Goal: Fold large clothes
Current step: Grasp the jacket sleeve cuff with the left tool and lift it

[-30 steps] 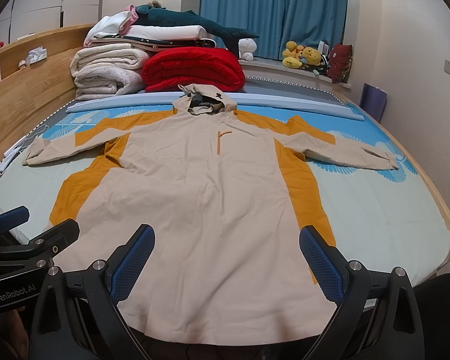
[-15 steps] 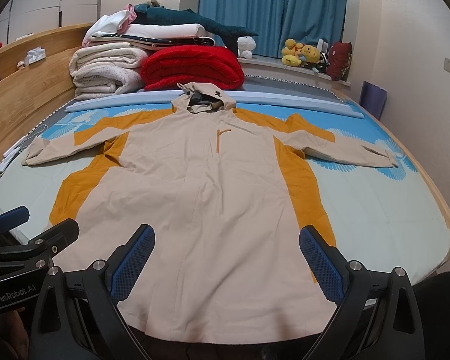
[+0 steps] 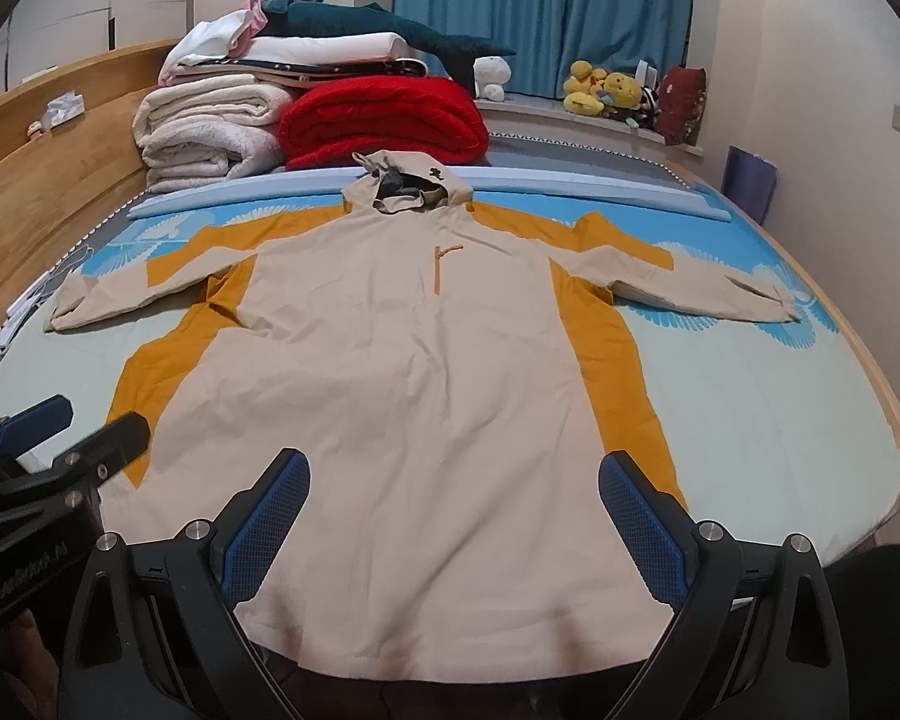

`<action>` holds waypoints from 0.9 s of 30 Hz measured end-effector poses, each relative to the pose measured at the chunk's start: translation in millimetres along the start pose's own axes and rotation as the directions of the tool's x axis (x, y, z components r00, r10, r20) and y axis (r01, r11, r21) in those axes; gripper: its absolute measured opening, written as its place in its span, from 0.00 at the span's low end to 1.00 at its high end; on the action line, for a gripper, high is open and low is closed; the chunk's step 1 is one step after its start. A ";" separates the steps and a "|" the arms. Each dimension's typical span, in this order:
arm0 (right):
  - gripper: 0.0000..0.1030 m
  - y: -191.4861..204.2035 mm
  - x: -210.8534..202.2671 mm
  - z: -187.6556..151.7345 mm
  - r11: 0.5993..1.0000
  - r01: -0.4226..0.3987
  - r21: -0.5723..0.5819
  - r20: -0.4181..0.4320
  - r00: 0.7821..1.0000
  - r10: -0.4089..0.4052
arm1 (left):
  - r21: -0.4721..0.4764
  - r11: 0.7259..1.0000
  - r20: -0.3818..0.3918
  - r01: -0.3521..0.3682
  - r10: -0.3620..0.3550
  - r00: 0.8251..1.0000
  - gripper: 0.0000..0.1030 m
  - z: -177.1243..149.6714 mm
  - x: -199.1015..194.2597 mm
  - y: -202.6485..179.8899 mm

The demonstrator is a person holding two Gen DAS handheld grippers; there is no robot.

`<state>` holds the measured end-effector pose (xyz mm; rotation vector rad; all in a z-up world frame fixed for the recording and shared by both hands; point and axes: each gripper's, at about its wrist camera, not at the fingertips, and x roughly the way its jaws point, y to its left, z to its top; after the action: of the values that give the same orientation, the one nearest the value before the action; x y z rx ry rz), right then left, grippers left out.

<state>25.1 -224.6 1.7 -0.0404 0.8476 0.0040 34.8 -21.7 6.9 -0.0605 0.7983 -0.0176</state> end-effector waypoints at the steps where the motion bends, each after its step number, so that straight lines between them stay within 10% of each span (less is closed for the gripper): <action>1: 0.94 -0.8 0.1 3.3 1.000 -0.005 0.001 0.001 1.000 0.005 | -0.004 1.000 -0.004 0.006 -0.006 1.000 0.44 5.9 2.5 3.1; 9: 0.88 -10.5 13.8 75.1 0.999 -0.024 -0.029 0.099 0.995 0.027 | 0.006 1.000 0.059 -0.005 0.004 0.998 0.26 85.2 36.3 40.0; 16: 0.40 -6.7 73.4 163.6 0.990 -0.124 -0.068 0.112 0.985 0.131 | -0.135 0.982 0.067 -0.136 0.146 0.987 0.25 158.1 106.3 138.6; 27: 0.47 13.5 196.3 235.0 0.979 -0.169 -0.117 0.062 0.982 0.177 | -0.320 0.842 -0.150 -0.435 0.408 0.901 0.25 143.9 228.0 337.9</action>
<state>330.8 -204.9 9.4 -0.0708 0.7755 0.2155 294.6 313.6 -76.6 -0.2179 0.8710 0.5472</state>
